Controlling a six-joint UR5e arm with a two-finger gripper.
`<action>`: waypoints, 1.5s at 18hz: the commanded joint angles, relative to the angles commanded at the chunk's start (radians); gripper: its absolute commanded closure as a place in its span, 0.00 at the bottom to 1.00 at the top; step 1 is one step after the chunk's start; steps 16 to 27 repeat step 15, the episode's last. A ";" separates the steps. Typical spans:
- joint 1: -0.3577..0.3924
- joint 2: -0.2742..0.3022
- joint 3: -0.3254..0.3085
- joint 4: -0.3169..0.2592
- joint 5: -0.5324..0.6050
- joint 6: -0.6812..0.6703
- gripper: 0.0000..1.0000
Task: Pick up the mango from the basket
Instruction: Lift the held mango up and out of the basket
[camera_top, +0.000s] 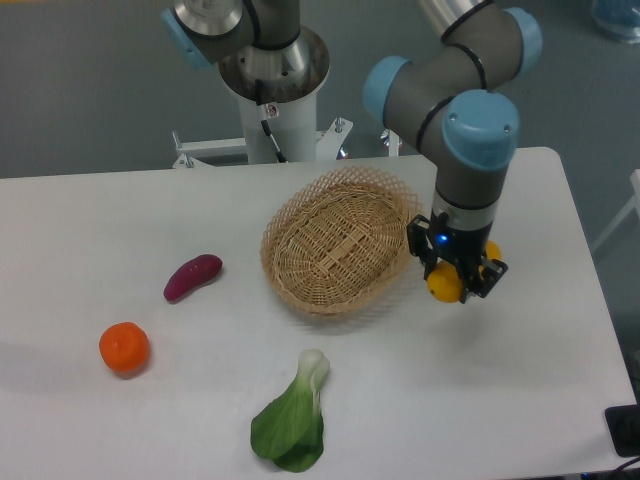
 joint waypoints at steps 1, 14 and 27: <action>-0.002 -0.005 0.006 0.000 0.002 0.000 0.63; -0.005 -0.032 0.034 0.000 0.005 -0.002 0.63; -0.005 -0.032 0.034 0.000 0.005 -0.002 0.63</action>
